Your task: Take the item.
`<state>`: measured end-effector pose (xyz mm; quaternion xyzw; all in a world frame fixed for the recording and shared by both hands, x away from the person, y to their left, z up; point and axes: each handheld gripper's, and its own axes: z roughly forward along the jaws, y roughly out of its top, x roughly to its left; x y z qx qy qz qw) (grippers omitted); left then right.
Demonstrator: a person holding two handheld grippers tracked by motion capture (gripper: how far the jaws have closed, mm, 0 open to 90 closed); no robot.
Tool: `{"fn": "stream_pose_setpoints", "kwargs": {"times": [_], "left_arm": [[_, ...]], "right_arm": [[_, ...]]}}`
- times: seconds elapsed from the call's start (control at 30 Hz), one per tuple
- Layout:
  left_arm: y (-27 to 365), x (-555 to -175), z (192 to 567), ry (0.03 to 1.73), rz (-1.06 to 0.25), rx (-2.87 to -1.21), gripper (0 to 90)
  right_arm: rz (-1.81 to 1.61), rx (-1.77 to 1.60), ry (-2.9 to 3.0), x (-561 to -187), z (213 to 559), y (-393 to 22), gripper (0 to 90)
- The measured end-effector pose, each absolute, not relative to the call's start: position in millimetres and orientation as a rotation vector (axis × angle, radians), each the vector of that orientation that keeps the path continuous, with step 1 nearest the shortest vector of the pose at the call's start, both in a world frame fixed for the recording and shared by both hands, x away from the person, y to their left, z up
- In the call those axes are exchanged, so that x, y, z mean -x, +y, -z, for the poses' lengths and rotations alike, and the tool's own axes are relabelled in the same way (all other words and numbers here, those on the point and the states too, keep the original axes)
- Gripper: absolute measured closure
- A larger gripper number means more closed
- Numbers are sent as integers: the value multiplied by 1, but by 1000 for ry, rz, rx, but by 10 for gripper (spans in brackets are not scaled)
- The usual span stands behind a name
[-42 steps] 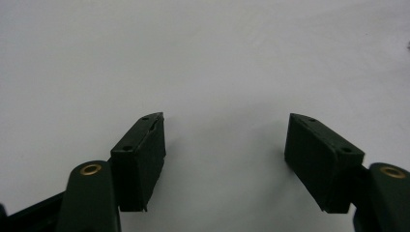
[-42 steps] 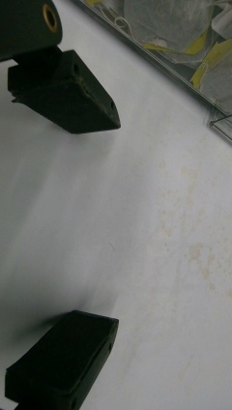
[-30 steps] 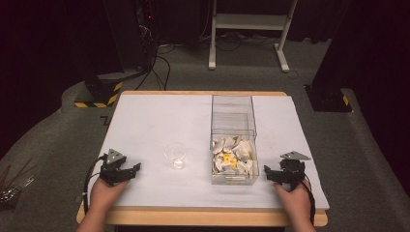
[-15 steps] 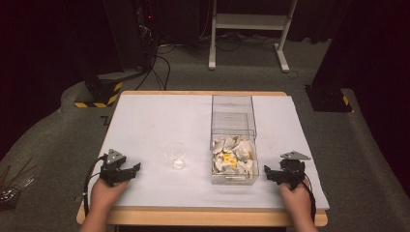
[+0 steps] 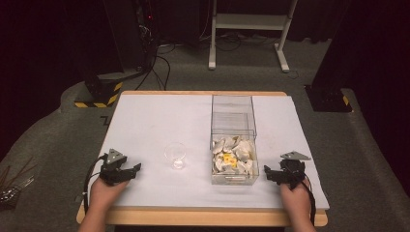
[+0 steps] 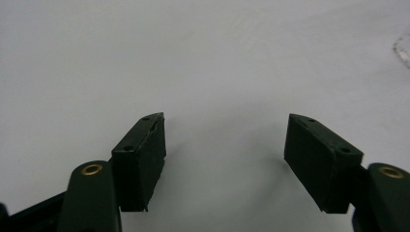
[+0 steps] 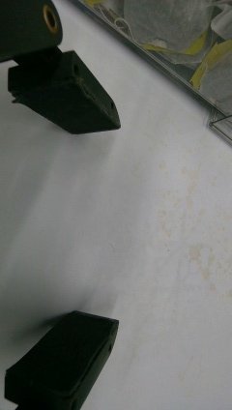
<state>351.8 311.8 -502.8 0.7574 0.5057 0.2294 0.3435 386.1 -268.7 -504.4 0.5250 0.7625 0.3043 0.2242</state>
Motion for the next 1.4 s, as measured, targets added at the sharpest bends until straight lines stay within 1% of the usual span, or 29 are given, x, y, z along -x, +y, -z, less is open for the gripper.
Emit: {"fn": "stream_pose_setpoints", "kwargs": {"times": [0.4, 0.53, 0.7, 1.13, 1.4], "left_arm": [[312, -344, 490, 1268, -595, -1933, 341], [311, -342, 488, 1261, -576, -1915, 354], [307, -340, 486, 1252, -538, -1907, 350], [293, -335, 477, 1189, -549, -1920, 358], [287, -333, 471, 1166, -527, -1899, 356]], "right_arm": [[-839, -1447, 2103, -386, 504, -269, 76], [-840, -1447, 2104, -386, 504, -269, 76], [-841, -1449, 2104, -386, 505, -269, 76], [-840, -1447, 2104, -386, 504, -269, 76], [-839, -1447, 2103, -386, 504, -269, 77]]}}
